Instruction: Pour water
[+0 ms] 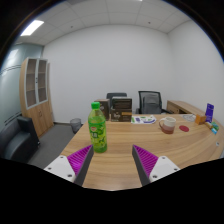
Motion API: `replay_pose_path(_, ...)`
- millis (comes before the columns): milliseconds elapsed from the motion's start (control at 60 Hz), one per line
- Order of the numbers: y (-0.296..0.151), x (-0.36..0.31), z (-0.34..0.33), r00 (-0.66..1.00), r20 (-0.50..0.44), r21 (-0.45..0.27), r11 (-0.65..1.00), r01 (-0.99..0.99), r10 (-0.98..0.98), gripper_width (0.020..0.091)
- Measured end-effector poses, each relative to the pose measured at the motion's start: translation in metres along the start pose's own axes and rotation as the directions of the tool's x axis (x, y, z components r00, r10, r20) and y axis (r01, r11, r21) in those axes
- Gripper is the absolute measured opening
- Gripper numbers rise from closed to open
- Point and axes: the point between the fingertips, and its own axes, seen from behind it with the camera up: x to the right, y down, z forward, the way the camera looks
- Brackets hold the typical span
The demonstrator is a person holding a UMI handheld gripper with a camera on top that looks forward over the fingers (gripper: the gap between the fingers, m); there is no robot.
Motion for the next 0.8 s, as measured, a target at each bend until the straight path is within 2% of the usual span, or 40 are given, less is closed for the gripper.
replay_pose_path(100,0.000,-0.042,0.033,1.000,0.015,-0.007,1.000,-0.010,0.011,0.0796)
replay_pose_path(567,-0.020,-0.079,0.179,1.000,0.023,0.034,0.999,0.011,-0.012,0.0787)
replay_pose_path(633,-0.022,-0.080,0.188,1.000,0.009,0.060,0.998,0.012,-0.013,0.0685)
replay_pose_path(683,-0.025,-0.080,0.191,1.000,0.003,0.087,0.996,0.008,-0.009,0.0535)
replay_pose_path(800,-0.026,-0.088,0.192,0.999,0.045,0.117,0.993,-0.001,-0.004,0.0492)
